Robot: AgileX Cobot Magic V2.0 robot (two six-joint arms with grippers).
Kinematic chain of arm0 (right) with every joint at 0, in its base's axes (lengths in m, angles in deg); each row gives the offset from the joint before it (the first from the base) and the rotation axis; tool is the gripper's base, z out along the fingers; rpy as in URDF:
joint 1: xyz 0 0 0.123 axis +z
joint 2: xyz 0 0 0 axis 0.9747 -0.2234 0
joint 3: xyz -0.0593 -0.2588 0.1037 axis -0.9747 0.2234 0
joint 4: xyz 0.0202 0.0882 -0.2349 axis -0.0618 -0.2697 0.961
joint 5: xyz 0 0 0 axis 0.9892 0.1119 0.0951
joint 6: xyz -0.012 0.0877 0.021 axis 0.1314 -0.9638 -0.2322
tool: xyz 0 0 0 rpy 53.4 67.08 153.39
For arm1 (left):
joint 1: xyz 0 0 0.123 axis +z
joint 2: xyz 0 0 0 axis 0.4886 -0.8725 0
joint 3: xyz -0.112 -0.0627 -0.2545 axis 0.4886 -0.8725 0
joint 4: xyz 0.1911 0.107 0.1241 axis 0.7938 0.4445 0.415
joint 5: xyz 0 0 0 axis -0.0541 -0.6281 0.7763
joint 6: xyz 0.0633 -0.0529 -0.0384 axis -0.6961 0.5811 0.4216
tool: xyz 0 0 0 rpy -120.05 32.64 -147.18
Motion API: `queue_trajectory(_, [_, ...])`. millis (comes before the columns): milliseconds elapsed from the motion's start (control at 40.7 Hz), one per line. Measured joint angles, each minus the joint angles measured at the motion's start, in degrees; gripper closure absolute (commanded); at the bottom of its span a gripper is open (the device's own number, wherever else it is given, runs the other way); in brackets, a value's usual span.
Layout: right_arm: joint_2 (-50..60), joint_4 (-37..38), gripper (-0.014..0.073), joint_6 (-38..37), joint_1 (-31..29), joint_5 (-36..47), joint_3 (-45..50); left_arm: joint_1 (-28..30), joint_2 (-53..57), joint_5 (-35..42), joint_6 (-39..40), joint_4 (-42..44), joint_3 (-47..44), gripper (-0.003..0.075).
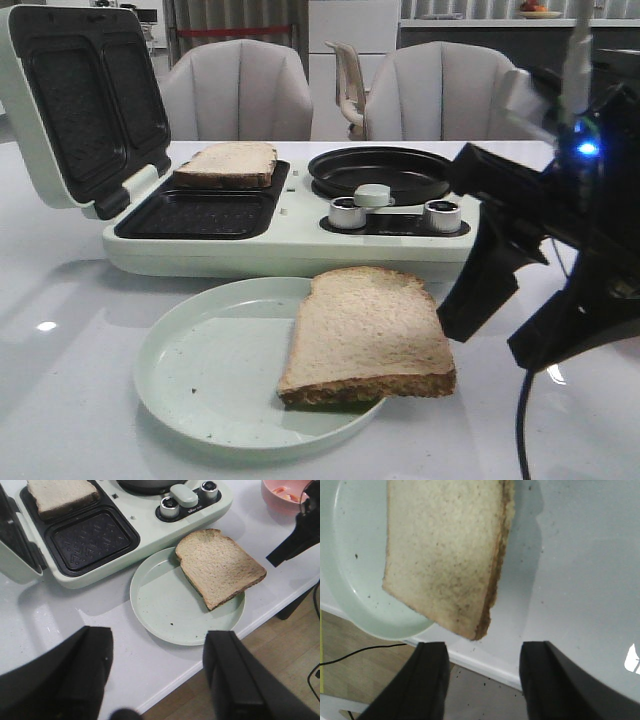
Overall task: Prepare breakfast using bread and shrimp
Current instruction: 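Grasp the remaining bread slice on the plate with the right gripper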
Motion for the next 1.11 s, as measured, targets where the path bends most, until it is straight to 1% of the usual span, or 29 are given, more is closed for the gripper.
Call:
queue_trajectory(467, [-14.4,-0.3,0.0154,0.3,0.0,0.1,-11.6,0.0,0.0,0.0,0.0,0.0,0.0,0.0264])
queue_trajectory(516, [-15.6,-0.3,0.0176,0.4,0.0,0.1,-12.8,0.0,0.0,0.0,0.0,0.0,0.0,0.0264])
queue_trajectory(713, [-17.3,-0.6,0.0386,1.9,0.0,-1.1,-14.9,0.0,0.0,0.0,0.0,0.0,0.0,0.0264])
queue_trajectory(811, [-17.3,-0.8,0.0461,2.4,0.0,-1.7,-15.1,0.0,0.0,0.0,0.0,0.0,0.0,0.0264])
queue_trajectory(983, [-16.2,-0.6,0.0547,2.4,0.0,-3.7,-15.2,0.0,0.0,0.0,0.0,0.1,0.0,0.0264])
queue_trajectory(1106, [-12.4,0.0,0.0559,2.5,0.0,-6.4,-15.2,0.0,0.0,0.0,0.0,0.5,0.0,0.0264])
